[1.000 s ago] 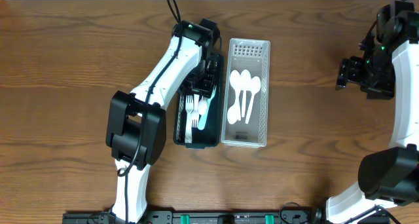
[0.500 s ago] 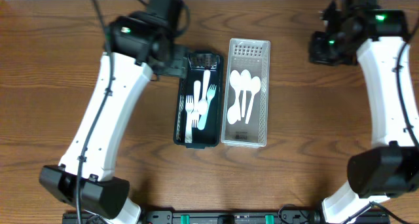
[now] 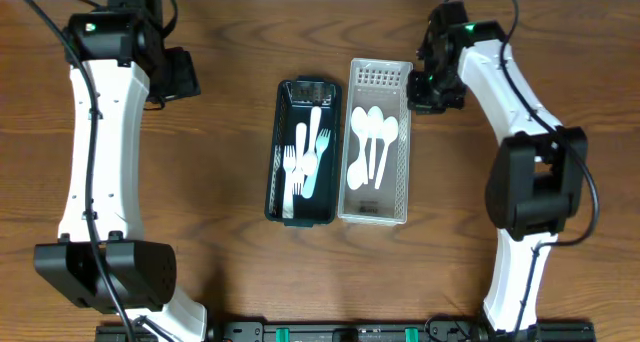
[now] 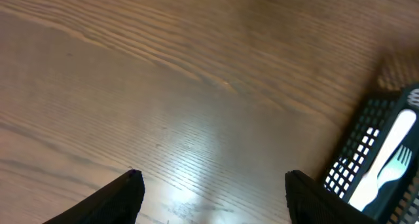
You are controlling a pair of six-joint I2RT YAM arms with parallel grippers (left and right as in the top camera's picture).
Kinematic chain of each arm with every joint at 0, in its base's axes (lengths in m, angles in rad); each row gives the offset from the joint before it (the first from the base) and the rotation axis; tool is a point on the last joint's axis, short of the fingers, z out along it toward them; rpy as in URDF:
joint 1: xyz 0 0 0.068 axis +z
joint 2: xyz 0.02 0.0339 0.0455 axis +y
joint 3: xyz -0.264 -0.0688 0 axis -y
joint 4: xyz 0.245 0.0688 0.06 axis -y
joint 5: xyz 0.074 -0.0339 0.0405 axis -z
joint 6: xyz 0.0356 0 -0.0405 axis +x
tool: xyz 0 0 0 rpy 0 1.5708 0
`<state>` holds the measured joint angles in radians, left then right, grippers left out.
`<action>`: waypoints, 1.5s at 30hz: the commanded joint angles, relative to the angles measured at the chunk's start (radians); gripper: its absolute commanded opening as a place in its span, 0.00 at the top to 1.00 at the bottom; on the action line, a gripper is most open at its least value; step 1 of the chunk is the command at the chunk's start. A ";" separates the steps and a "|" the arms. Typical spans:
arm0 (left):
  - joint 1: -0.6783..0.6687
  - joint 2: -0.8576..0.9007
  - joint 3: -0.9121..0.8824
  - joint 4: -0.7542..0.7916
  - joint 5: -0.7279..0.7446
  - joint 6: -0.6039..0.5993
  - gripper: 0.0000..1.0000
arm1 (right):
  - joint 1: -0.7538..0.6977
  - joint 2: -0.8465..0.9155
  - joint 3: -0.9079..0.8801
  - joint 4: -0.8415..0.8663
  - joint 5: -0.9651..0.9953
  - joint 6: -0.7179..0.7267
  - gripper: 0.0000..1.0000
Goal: Pack container
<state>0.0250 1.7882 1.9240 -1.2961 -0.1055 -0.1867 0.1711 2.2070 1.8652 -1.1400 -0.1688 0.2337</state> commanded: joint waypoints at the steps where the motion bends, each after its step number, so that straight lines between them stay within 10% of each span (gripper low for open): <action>1: 0.008 0.001 -0.003 0.005 -0.008 -0.014 0.28 | 0.011 0.042 0.003 0.004 -0.066 -0.012 0.99; 13: 0.008 0.001 -0.003 0.021 -0.008 -0.013 0.28 | 0.008 0.057 0.004 0.028 -0.278 -0.247 0.98; 21: 0.008 0.000 -0.003 0.028 -0.017 0.103 0.23 | -0.045 0.041 0.018 -0.010 0.151 -0.055 0.90; 23: 0.011 0.000 -0.003 0.056 -0.028 0.104 0.03 | -0.068 0.020 0.042 -0.013 0.218 -0.055 0.85; 25: 0.014 0.001 -0.003 0.110 -0.027 0.104 0.02 | -0.092 -0.007 0.079 -0.011 0.278 -0.055 0.63; 27: 0.019 0.001 -0.003 0.190 -0.028 0.104 0.02 | -0.117 -0.034 0.120 0.019 0.336 -0.055 0.01; 38: 0.039 -0.064 -0.034 0.232 -0.037 0.100 0.02 | -0.229 -0.245 0.225 -0.089 0.352 -0.181 0.01; 45: 0.034 -0.402 -0.310 0.369 0.103 0.100 0.02 | -0.269 -0.632 -0.064 -0.002 0.348 -0.144 0.01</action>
<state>0.0616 1.5501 1.6947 -0.9600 -0.0673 -0.0978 -0.0956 1.7348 1.9202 -1.1675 0.1730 0.0780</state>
